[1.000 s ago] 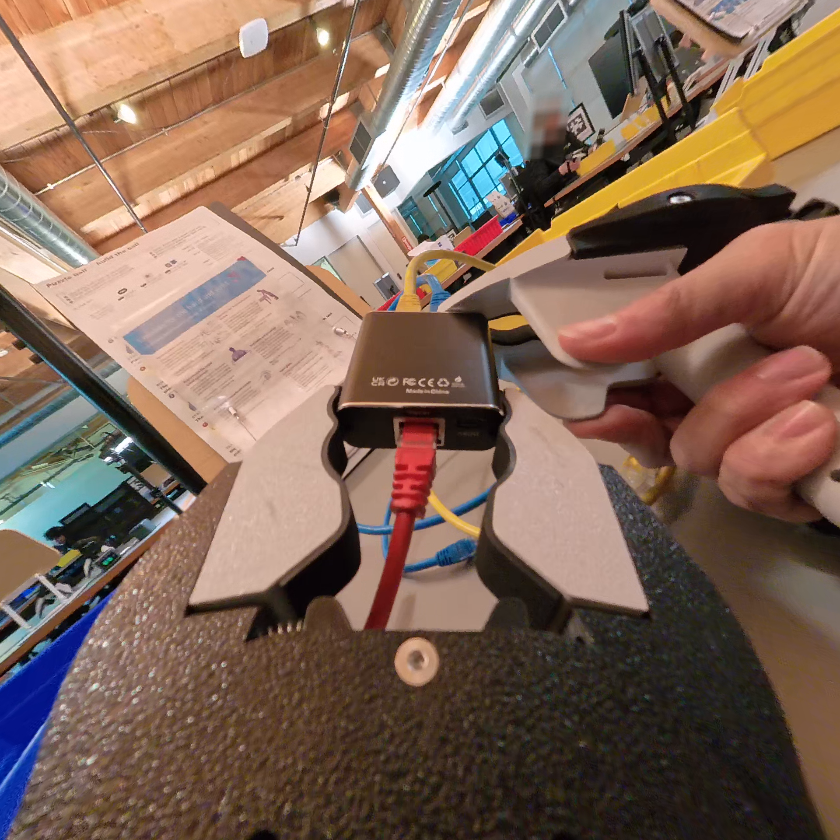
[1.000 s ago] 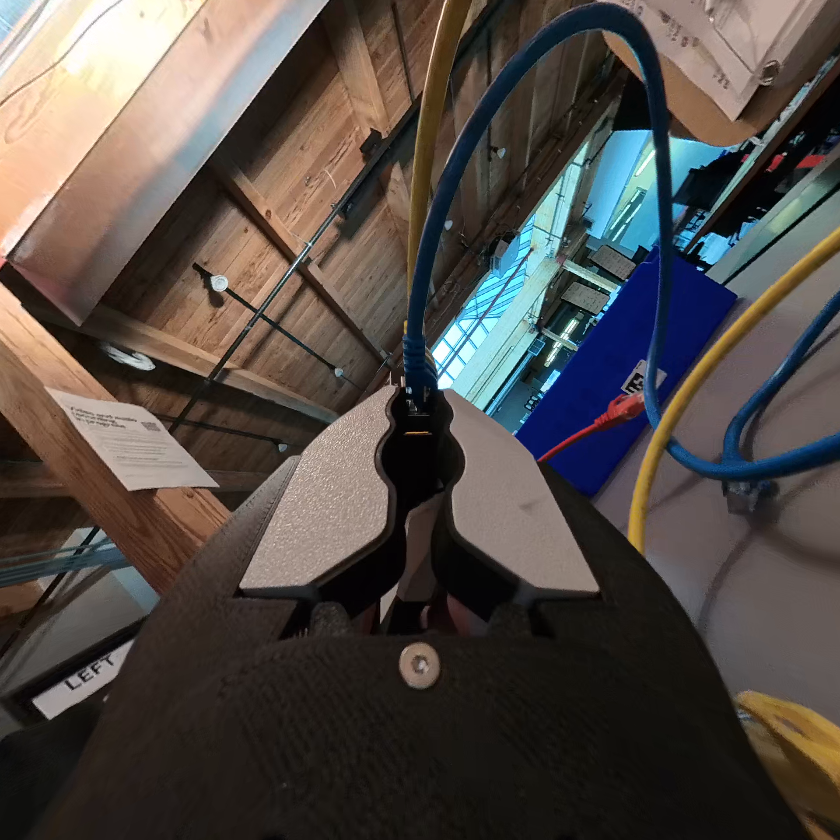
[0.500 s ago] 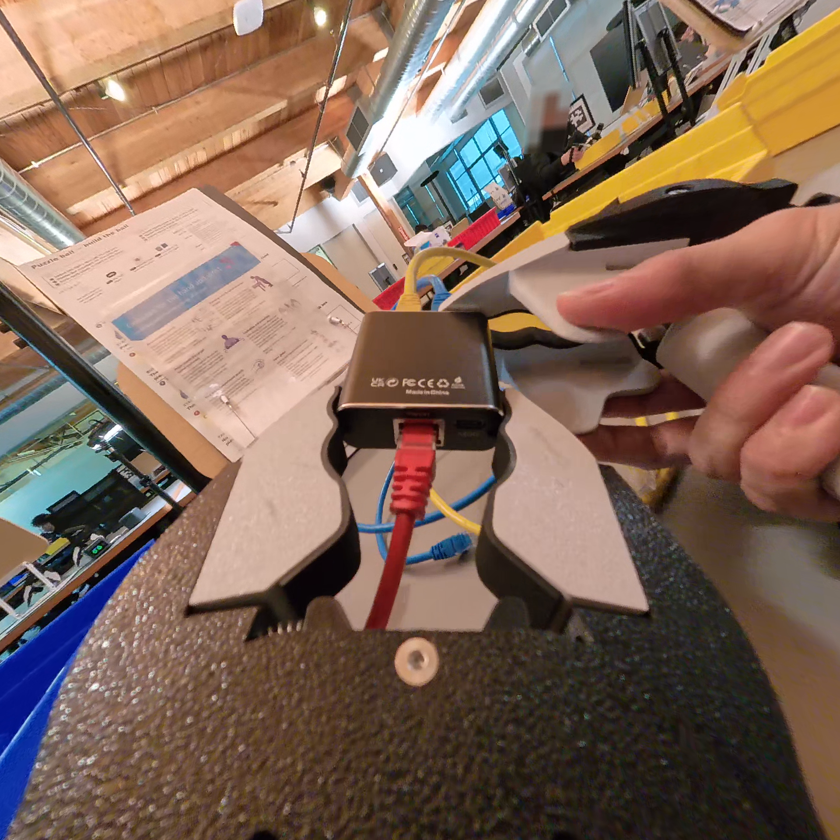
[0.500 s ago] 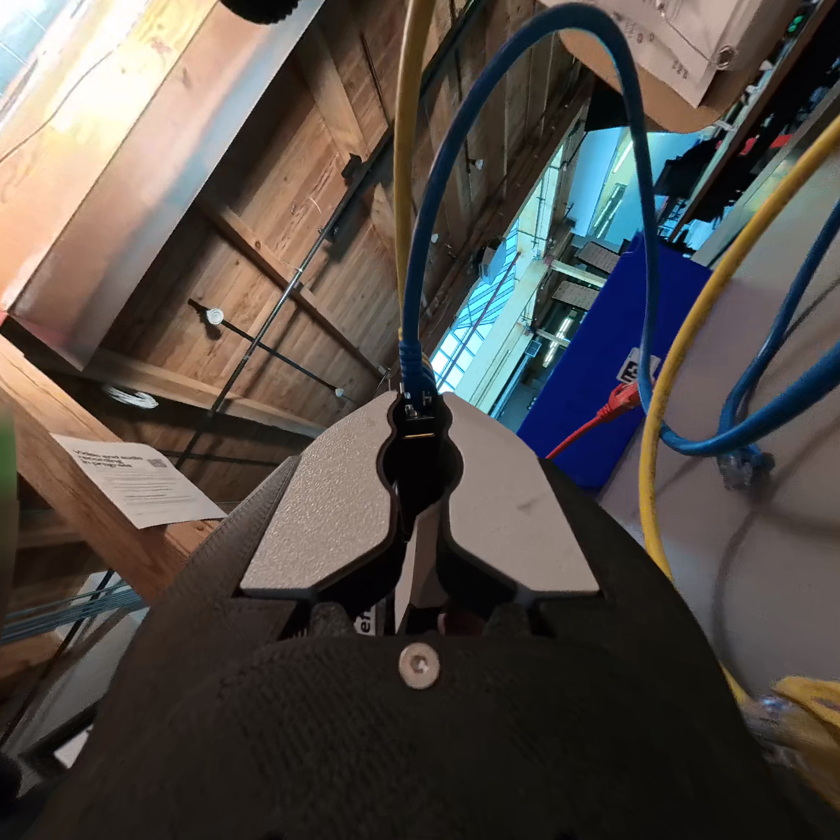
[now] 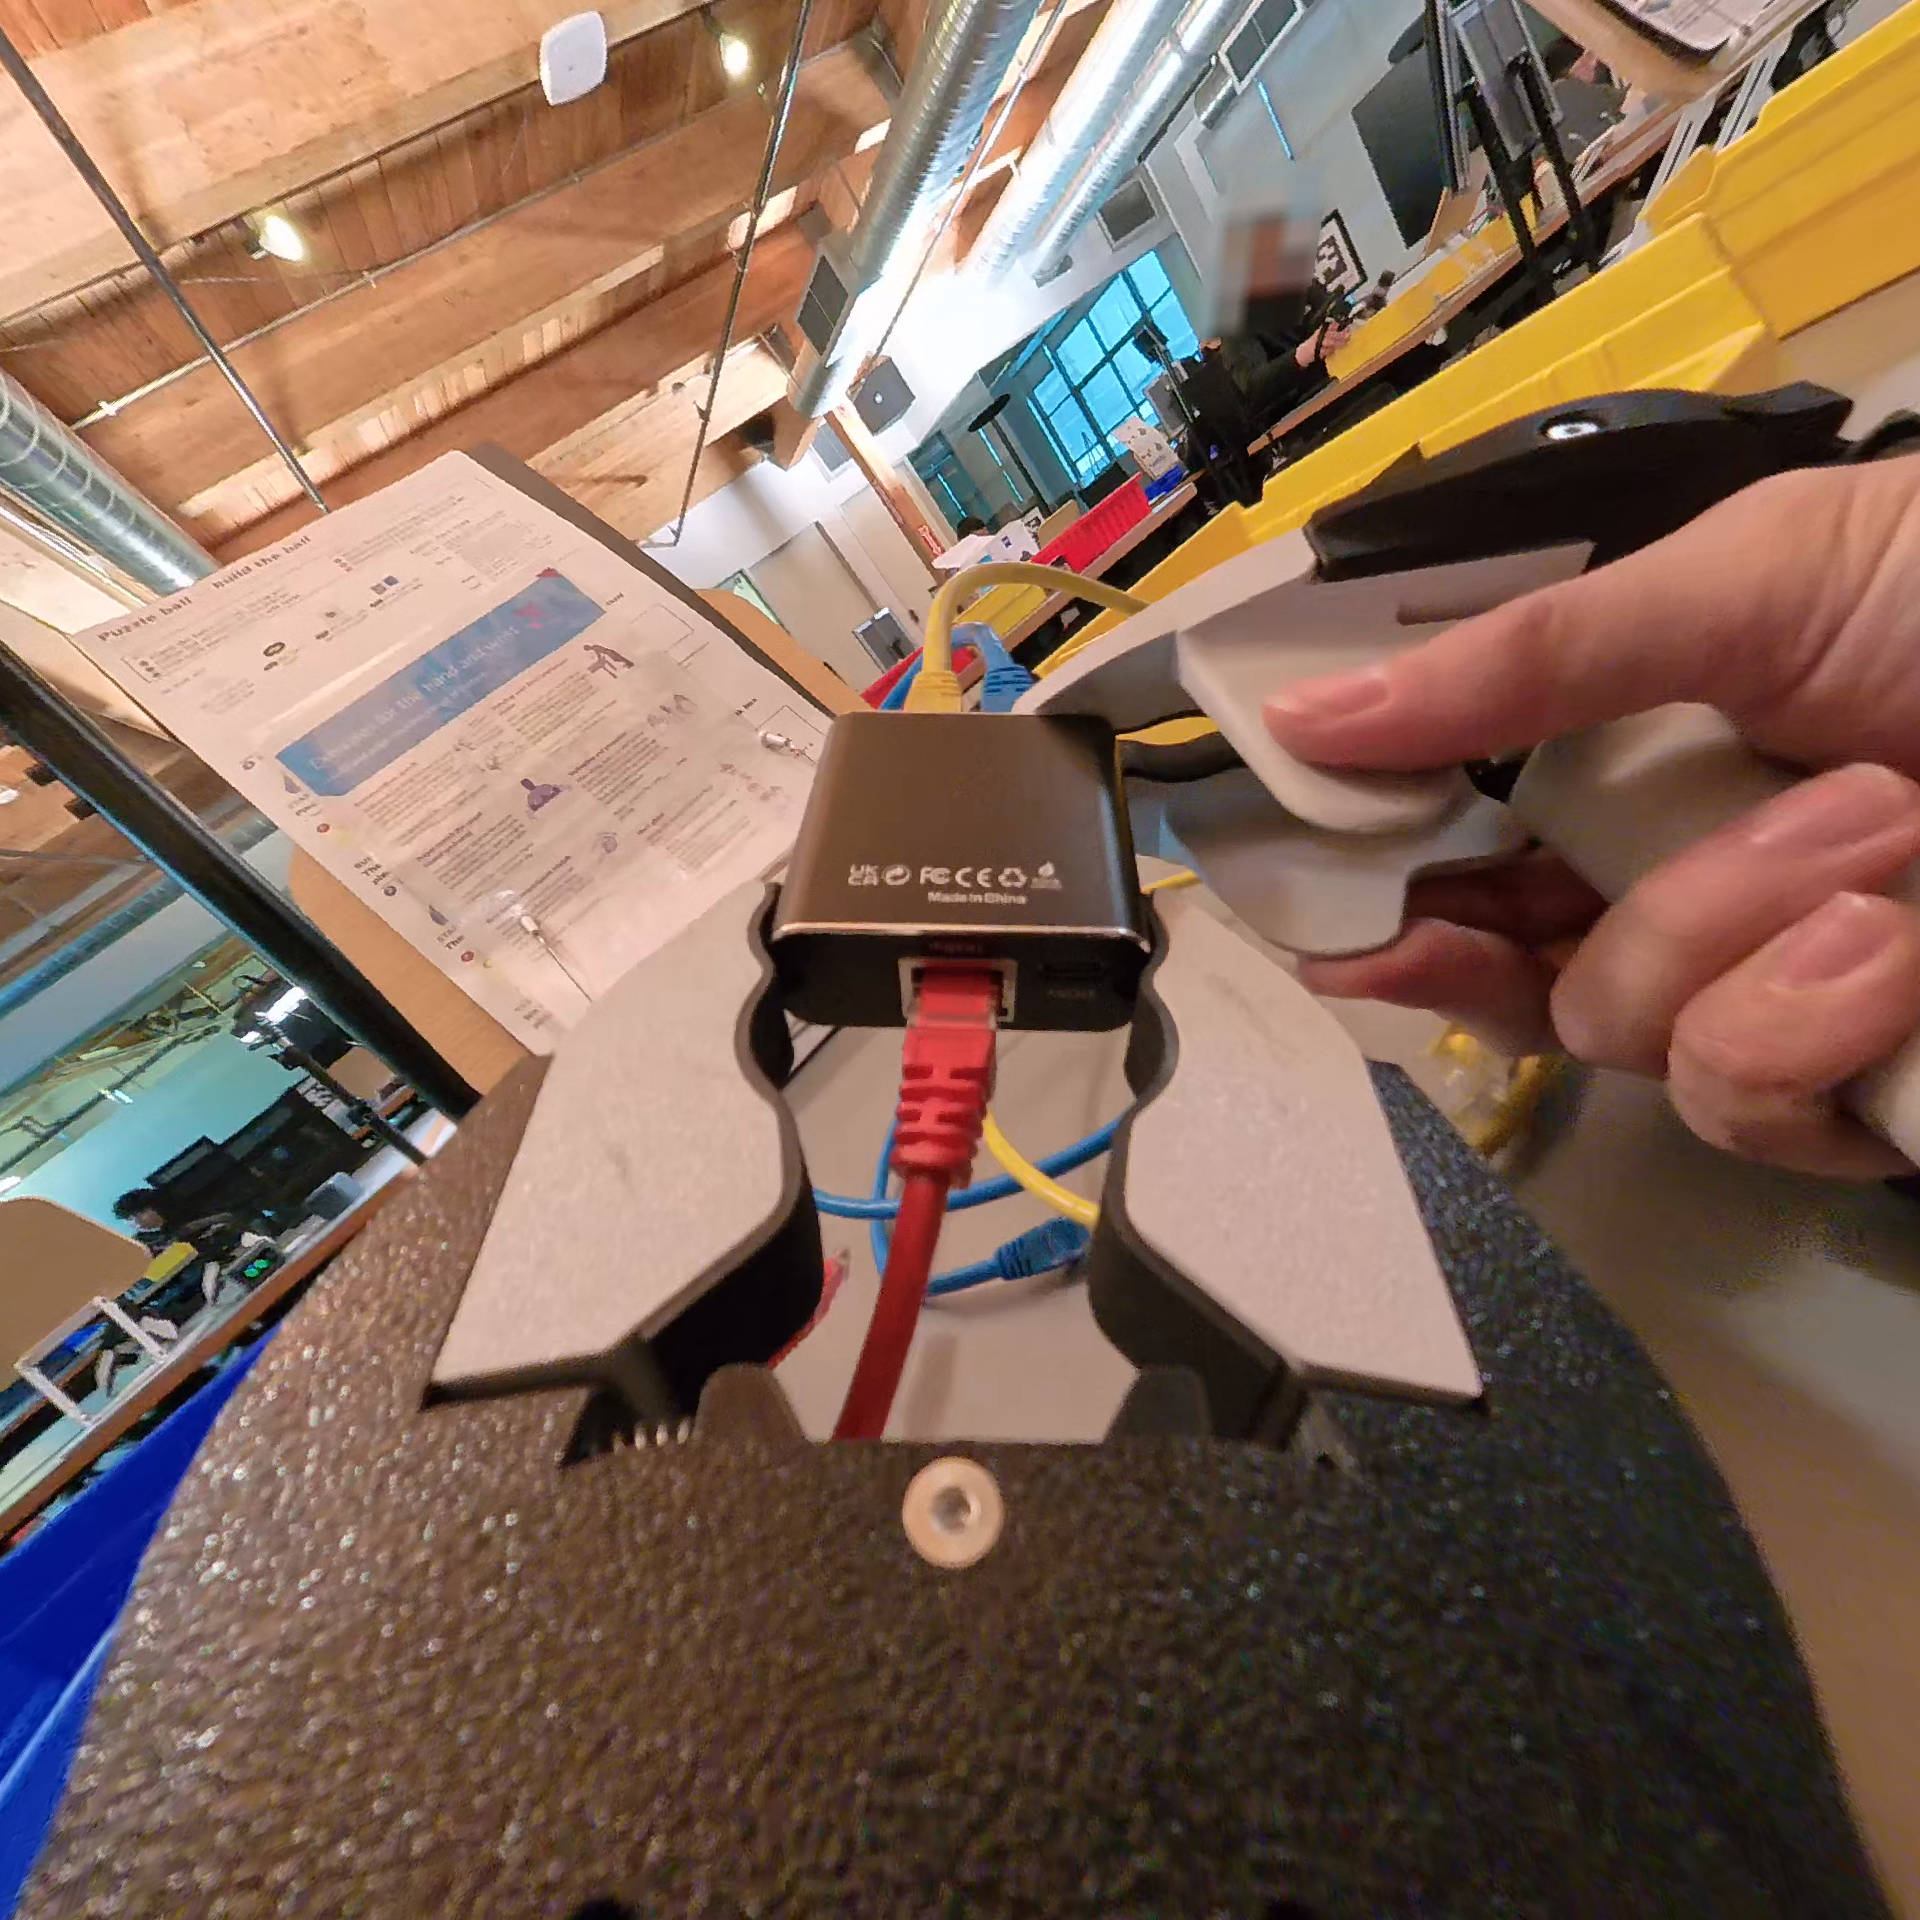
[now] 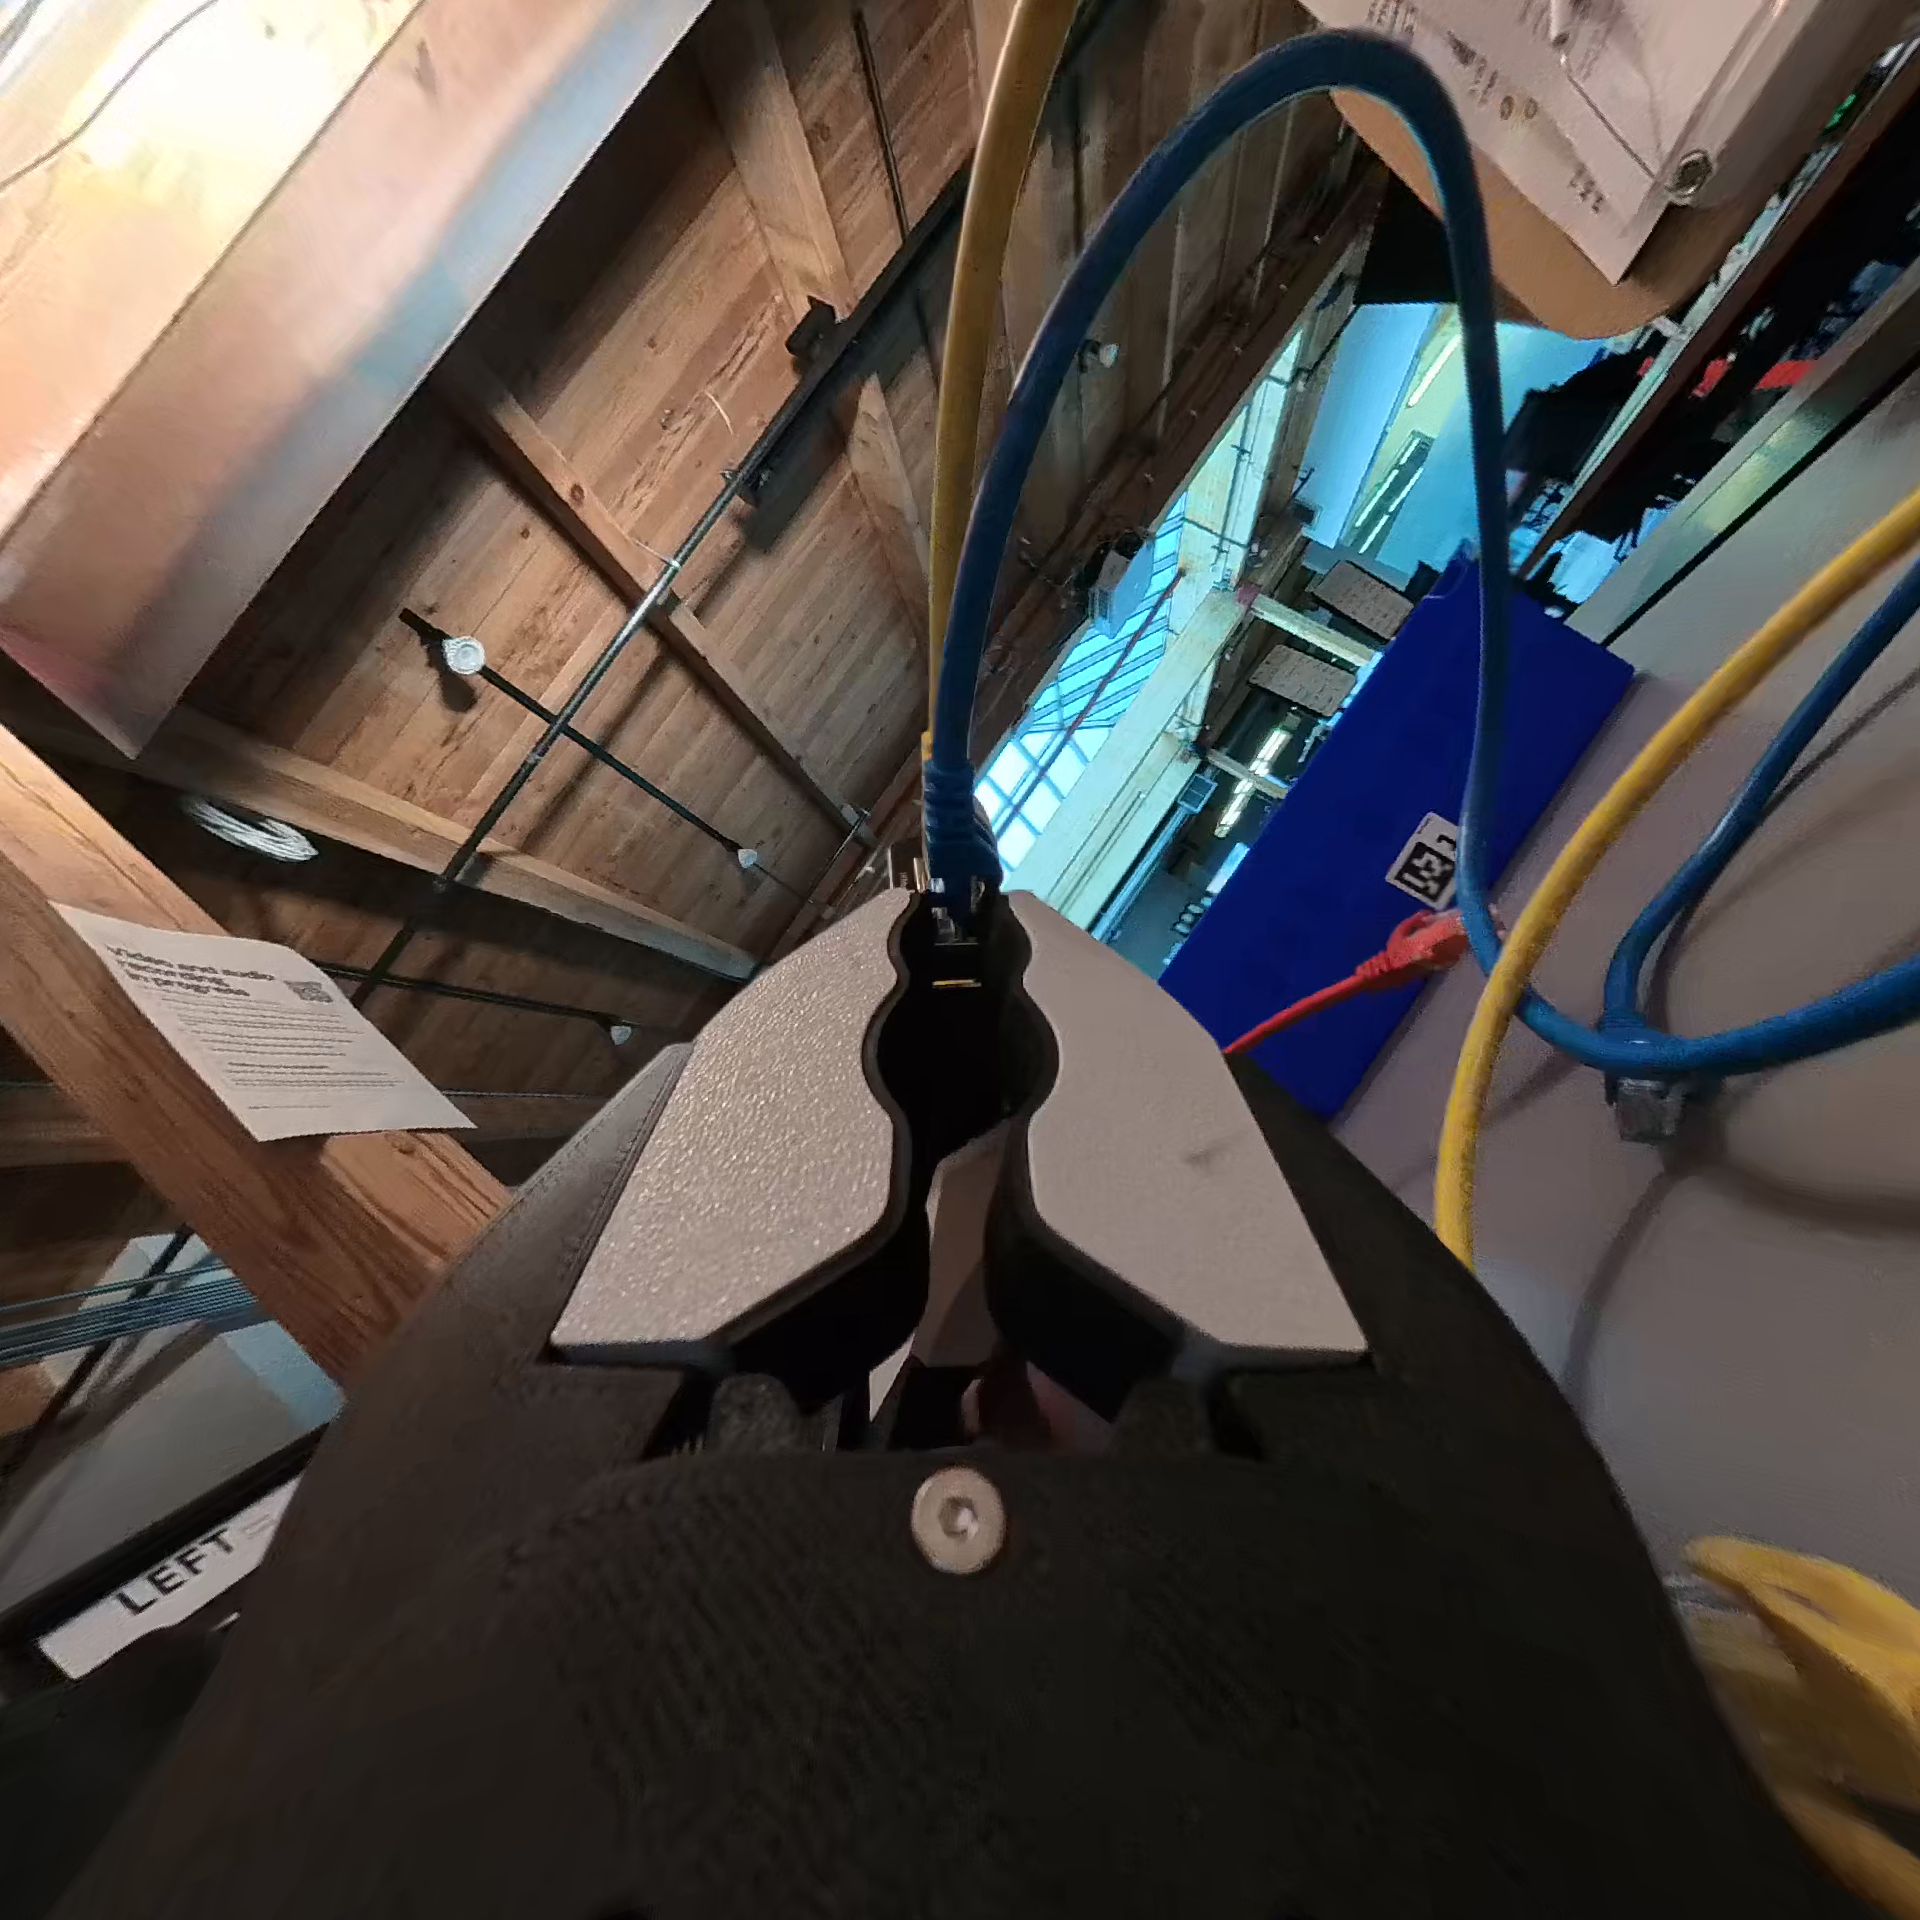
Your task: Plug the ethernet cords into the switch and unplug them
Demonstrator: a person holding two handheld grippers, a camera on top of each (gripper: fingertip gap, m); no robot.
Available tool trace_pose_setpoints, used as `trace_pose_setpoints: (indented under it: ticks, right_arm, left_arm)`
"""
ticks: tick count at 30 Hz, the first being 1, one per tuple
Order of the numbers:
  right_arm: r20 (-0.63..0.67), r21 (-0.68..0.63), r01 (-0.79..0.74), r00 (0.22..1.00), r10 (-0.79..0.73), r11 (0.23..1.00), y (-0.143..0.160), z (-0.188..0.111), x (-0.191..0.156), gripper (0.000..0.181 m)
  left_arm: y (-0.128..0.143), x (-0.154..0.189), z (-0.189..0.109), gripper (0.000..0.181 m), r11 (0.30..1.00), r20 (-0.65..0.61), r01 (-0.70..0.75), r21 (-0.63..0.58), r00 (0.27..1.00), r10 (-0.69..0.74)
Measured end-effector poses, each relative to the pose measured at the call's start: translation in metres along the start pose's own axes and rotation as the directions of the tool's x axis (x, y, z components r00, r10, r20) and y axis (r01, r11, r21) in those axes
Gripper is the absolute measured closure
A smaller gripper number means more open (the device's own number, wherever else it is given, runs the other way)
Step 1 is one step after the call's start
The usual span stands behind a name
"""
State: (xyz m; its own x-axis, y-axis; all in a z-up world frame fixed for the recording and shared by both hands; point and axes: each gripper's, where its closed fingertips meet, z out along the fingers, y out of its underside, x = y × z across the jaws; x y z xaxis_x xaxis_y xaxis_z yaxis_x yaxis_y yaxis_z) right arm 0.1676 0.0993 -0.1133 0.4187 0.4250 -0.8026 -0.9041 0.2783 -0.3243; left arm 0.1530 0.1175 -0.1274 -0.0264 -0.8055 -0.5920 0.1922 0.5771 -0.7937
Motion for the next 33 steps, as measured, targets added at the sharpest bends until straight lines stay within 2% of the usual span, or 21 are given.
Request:
trace_pose_setpoints:
  ticks: [7, 10, 12, 14, 15, 16, 18, 20, 23, 26, 28, 30, 33]
  right_arm:
    - [0.070, 0.023, -0.020, 0.997, 0.019, 1.000, -0.001, 0.001, -0.003, 0.169]
    - [0.055, 0.087, -0.027, 0.998, 0.023, 0.996, -0.018, -0.004, 0.003, 0.173]
    - [-0.017, 0.027, 0.064, 0.998, -0.063, 0.998, -0.018, -0.009, 0.013, 0.173]
    - [-0.047, 0.008, 0.093, 0.995, -0.092, 0.996, -0.019, -0.012, 0.012, 0.174]
    - [-0.077, -0.064, 0.150, 0.985, -0.154, 0.987, -0.012, -0.012, 0.014, 0.173]
    - [-0.110, -0.080, 0.182, 0.976, -0.190, 0.980, -0.012, -0.012, 0.016, 0.174]
    - [-0.148, -0.126, 0.194, 0.966, -0.212, 0.973, -0.009, -0.010, 0.017, 0.174]
    - [-0.201, -0.173, 0.277, 0.930, -0.309, 0.945, -0.010, -0.011, 0.026, 0.173]
    - [-0.292, -0.158, 0.280, 0.903, -0.316, 0.947, -0.021, -0.018, 0.035, 0.174]
    - [-0.342, -0.302, 0.314, 0.846, -0.409, 0.900, -0.014, -0.021, 0.044, 0.170]
    - [-0.320, -0.403, 0.354, 0.809, -0.493, 0.844, -0.006, -0.017, 0.041, 0.161]
    - [-0.257, -0.566, 0.391, 0.753, -0.605, 0.726, 0.009, -0.016, 0.036, 0.148]
    - [-0.008, -0.828, 0.358, 0.762, -0.648, 0.431, 0.047, -0.034, 0.004, 0.128]
  left_arm:
    - [-0.006, -0.003, -0.002, 0.119, 0.997, 0.055, -0.080, 0.001, 0.995, 0.080]
    - [-0.013, -0.007, -0.006, 0.119, 0.997, 0.085, -0.064, 0.041, 0.995, 0.061]
    - [-0.011, -0.011, -0.007, 0.119, 0.999, 0.090, -0.021, 0.048, 0.996, 0.016]
    - [-0.009, -0.017, -0.007, 0.120, 0.999, 0.097, 0.007, 0.044, 0.995, -0.011]
    - [-0.011, -0.019, -0.008, 0.120, 0.997, 0.089, 0.039, 0.059, 0.995, -0.044]
    - [-0.013, -0.021, -0.009, 0.119, 0.994, 0.079, 0.072, 0.078, 0.994, -0.078]
    - [-0.018, -0.020, -0.009, 0.119, 0.988, 0.029, 0.124, 0.096, 0.991, -0.127]
    - [-0.023, -0.017, -0.009, 0.119, 0.980, -0.025, 0.169, 0.106, 0.986, -0.168]
    - [-0.031, -0.011, -0.008, 0.119, 0.970, -0.121, 0.223, 0.099, 0.970, -0.211]
    - [-0.031, -0.018, -0.008, 0.119, 0.968, -0.126, 0.242, 0.074, 0.965, -0.232]
    - [-0.030, -0.026, -0.009, 0.120, 0.962, -0.113, 0.267, 0.062, 0.959, -0.259]
    - [-0.028, -0.035, -0.010, 0.119, 0.955, -0.113, 0.293, 0.043, 0.951, -0.287]
    - [-0.027, -0.048, -0.015, 0.119, 0.943, -0.152, 0.332, 0.028, 0.934, -0.325]
